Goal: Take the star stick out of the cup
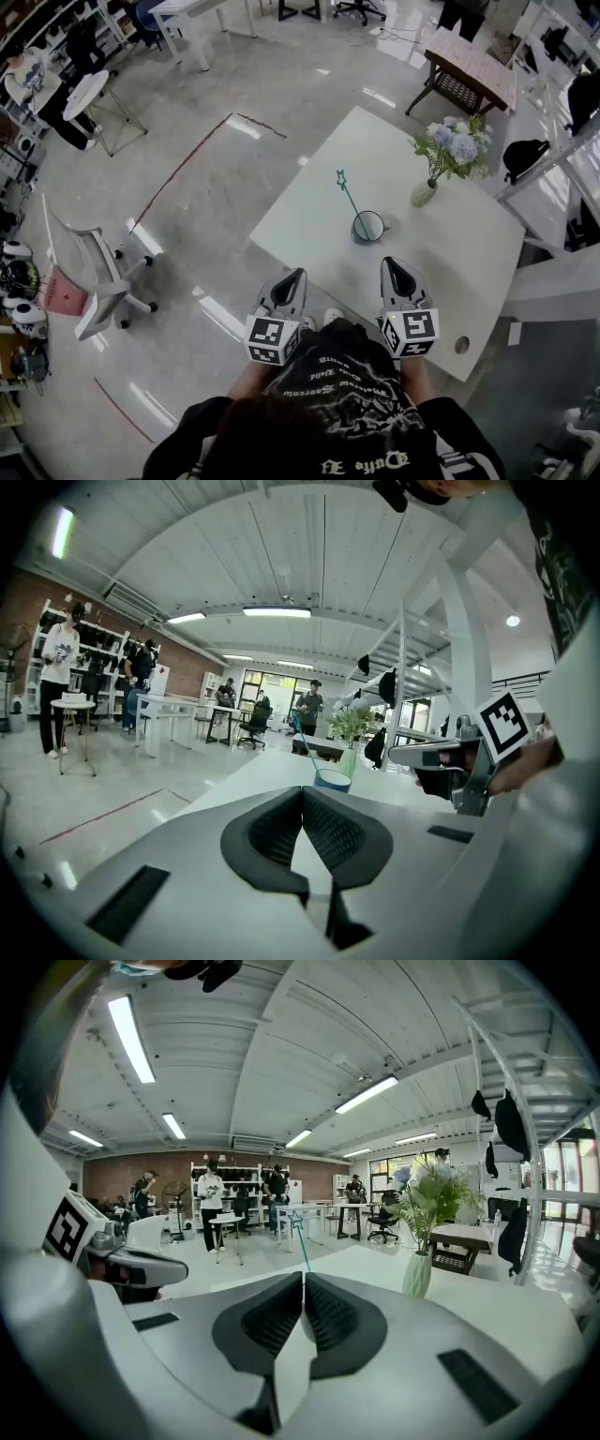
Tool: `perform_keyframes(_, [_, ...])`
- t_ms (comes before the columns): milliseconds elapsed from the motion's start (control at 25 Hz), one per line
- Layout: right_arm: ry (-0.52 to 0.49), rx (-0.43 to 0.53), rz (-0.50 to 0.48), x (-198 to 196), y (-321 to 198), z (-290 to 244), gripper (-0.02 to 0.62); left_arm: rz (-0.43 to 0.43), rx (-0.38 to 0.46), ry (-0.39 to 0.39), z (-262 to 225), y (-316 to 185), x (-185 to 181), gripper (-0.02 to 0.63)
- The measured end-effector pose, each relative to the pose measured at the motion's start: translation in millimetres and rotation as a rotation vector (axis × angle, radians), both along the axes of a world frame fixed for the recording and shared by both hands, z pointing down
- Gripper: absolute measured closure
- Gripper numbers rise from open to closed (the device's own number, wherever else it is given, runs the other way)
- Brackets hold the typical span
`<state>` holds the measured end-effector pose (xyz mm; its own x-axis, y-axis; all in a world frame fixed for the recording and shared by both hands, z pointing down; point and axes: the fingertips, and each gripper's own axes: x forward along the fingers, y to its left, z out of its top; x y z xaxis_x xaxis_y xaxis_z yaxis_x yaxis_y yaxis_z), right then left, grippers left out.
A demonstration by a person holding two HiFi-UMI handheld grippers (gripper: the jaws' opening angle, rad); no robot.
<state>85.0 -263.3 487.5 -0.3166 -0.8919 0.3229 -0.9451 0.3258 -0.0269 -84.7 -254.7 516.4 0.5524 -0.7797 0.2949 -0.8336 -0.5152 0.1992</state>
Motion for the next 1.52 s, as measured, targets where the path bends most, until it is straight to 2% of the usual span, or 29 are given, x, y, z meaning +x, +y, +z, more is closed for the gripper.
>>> perform_keyframes(320, [0.042,-0.028,-0.097,0.6,-45.5,-3.8,0.492,-0.07,-0.013,-0.008,8.3,-5.0,-9.9,0.586])
perform_keyframes(520, [0.087,-0.089,-0.191,-14.2,-73.7,3.8,0.474,-0.067,-0.012,-0.025,8.2,-2.6,-4.2,0.586])
perform_keyframes(680, [0.104,-0.124,-0.246,-26.7,-95.0,10.8,0.454,-0.096,-0.017,-0.035,9.4,-1.1,-7.7,0.586])
perform_keyframes(1320, [0.18,-0.247,-0.327,-51.3,-143.8,52.4,0.453,-0.271,-0.064,-0.019,11.2,18.7,-45.9,0.586])
perform_keyframes(1440, [0.19,-0.266,-0.316,-50.9,-145.2,58.3,0.464,-0.296,-0.065,-0.015,10.7,19.8,-54.4,0.586])
perform_keyframes(1520, [0.199,-0.273,-0.306,-50.5,-146.7,61.3,0.496,-0.308,-0.063,-0.016,10.0,20.7,-58.5,0.586])
